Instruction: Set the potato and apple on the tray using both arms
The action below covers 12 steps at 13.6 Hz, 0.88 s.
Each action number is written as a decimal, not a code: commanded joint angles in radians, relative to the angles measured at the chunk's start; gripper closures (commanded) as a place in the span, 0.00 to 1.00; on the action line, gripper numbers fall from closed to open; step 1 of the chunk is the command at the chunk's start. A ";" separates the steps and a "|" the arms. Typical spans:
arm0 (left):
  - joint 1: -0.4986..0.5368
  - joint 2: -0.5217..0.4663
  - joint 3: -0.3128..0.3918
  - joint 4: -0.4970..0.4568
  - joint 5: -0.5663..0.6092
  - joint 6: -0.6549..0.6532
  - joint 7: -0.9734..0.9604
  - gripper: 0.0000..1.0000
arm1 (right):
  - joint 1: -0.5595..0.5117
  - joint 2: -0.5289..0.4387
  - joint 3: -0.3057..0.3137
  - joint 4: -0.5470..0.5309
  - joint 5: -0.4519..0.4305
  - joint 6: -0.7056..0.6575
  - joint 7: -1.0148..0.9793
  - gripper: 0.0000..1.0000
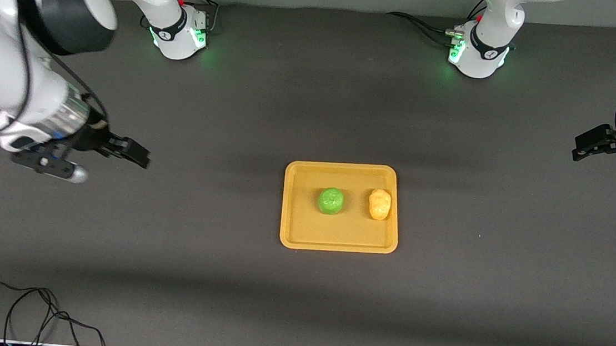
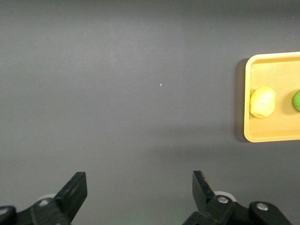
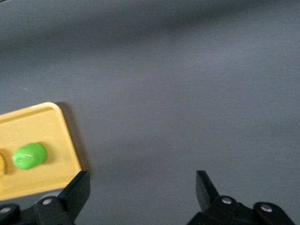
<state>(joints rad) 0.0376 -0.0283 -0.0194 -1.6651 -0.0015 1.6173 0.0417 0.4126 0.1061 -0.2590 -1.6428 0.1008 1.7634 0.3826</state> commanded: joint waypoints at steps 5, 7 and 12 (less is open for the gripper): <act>0.001 -0.007 -0.002 0.013 -0.012 -0.017 0.012 0.00 | -0.204 -0.075 0.053 0.031 -0.078 -0.122 -0.172 0.00; 0.001 -0.007 -0.002 0.013 -0.012 -0.017 0.010 0.00 | -0.312 -0.080 0.148 0.046 -0.079 -0.159 -0.247 0.00; 0.002 -0.005 0.002 0.011 -0.011 -0.014 0.012 0.00 | -0.530 -0.092 0.409 0.040 -0.150 -0.173 -0.249 0.00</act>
<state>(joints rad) 0.0376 -0.0283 -0.0201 -1.6647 -0.0026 1.6176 0.0418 -0.0425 0.0247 0.0340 -1.6030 0.0063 1.6064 0.1415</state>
